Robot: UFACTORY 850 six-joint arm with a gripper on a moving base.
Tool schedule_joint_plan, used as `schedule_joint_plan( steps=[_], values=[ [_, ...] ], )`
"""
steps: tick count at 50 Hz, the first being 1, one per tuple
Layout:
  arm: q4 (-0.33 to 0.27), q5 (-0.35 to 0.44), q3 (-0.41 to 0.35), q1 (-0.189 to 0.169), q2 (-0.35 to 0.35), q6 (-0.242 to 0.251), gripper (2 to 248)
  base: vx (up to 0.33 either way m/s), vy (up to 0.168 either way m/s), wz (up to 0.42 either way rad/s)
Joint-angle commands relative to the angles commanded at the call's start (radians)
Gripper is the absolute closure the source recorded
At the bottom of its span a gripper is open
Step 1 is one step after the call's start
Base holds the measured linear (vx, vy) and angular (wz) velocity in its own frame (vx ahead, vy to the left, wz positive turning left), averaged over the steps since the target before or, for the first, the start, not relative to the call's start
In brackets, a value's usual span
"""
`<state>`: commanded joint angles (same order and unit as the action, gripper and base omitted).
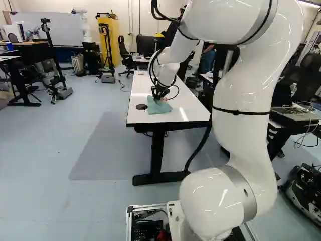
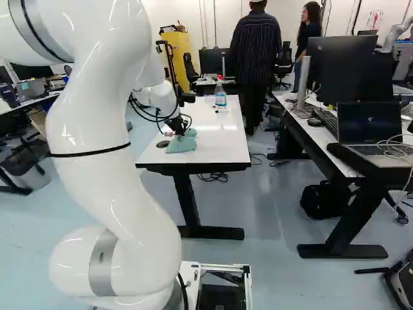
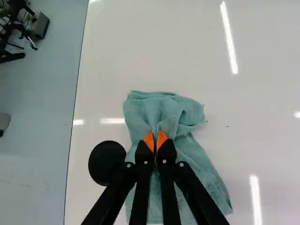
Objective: Clean the table with the green towel
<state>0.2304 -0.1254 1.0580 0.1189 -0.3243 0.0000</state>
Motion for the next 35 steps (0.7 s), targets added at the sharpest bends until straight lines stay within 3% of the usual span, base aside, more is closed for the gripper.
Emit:
schedule_joint_plan(
  steps=[35],
  values=[
    [0.000, 0.000, -0.160, -0.050, 0.190, 0.000, 222, 0.000, 0.000, 0.000]
  ],
)
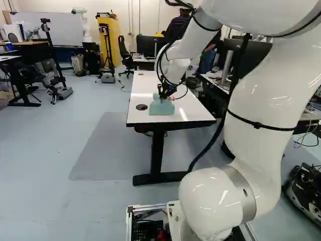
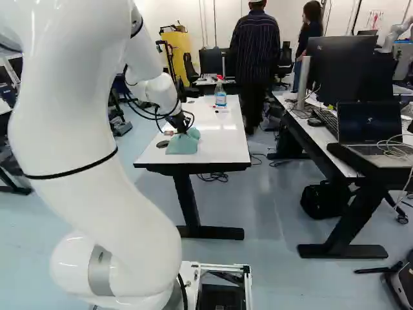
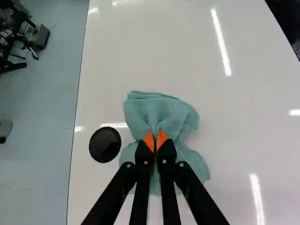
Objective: Clean the table with the green towel
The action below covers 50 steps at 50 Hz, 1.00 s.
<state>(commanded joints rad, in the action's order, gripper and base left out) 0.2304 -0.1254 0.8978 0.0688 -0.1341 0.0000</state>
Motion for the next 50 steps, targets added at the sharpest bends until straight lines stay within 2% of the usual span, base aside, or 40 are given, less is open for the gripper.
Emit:
schedule_joint_plan(
  steps=[39, 50],
  values=[
    [0.000, 0.000, -0.185, -0.090, 0.176, 0.000, 222, 0.000, 0.000, 0.000],
    [0.000, 0.000, -0.198, -0.113, 0.190, 0.000, 222, 0.000, 0.000, 0.000]
  ],
)
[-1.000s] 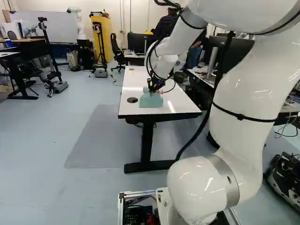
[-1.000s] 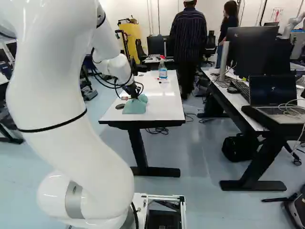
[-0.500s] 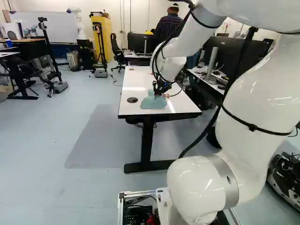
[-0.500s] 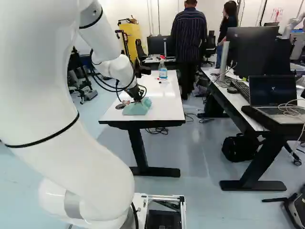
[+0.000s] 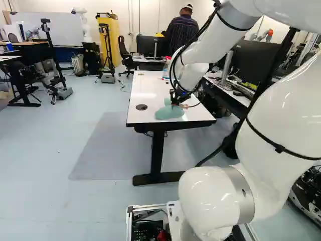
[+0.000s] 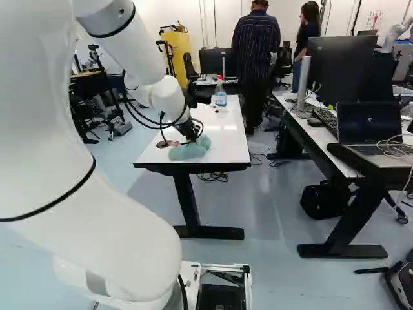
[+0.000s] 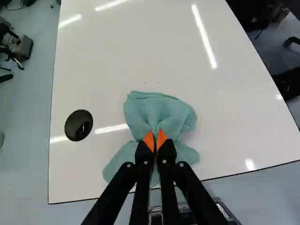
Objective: Clean the table with the green towel
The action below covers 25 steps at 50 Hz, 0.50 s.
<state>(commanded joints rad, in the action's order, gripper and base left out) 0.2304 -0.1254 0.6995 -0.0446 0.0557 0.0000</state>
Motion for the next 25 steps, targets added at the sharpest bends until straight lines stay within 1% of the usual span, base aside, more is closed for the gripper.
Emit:
schedule_joint_plan(
  steps=[20, 25],
  values=[
    [0.000, 0.000, 0.006, -0.002, 0.014, 0.000, 222, 0.000, 0.000, 0.000],
    [0.000, 0.000, 0.023, -0.001, -0.004, 0.000, 222, 0.000, 0.000, 0.000]
  ],
)
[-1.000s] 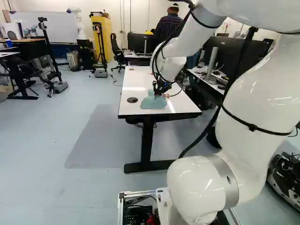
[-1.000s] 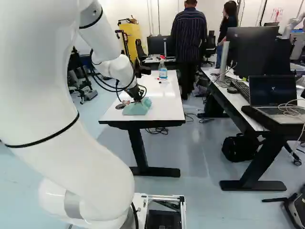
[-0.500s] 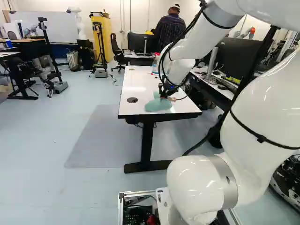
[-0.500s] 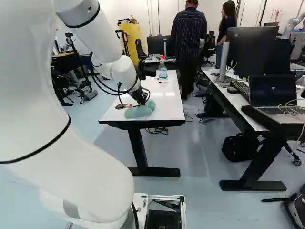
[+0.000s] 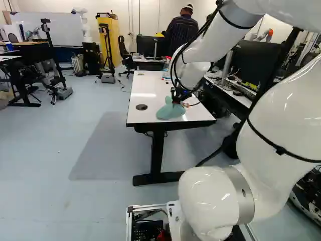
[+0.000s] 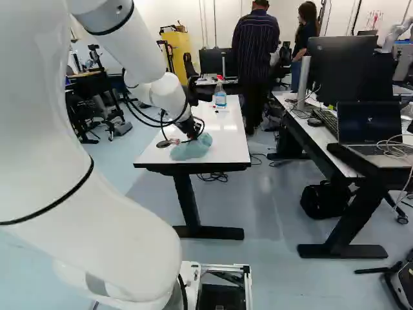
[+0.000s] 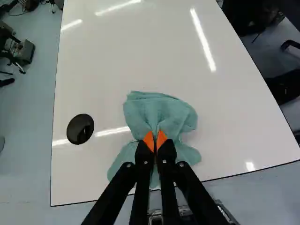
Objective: Clean the table with the green towel
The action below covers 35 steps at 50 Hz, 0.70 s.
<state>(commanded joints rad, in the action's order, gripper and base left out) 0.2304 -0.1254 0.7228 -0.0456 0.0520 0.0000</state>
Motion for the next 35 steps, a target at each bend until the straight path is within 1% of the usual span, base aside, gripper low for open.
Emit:
schedule_joint_plan(
  steps=[14, 35],
  values=[
    [0.000, 0.000, 0.070, 0.003, -0.069, 0.000, 222, 0.000, 0.000, 0.000],
    [0.000, 0.000, 0.181, 0.023, -0.174, 0.000, 222, 0.000, 0.000, 0.000]
  ],
)
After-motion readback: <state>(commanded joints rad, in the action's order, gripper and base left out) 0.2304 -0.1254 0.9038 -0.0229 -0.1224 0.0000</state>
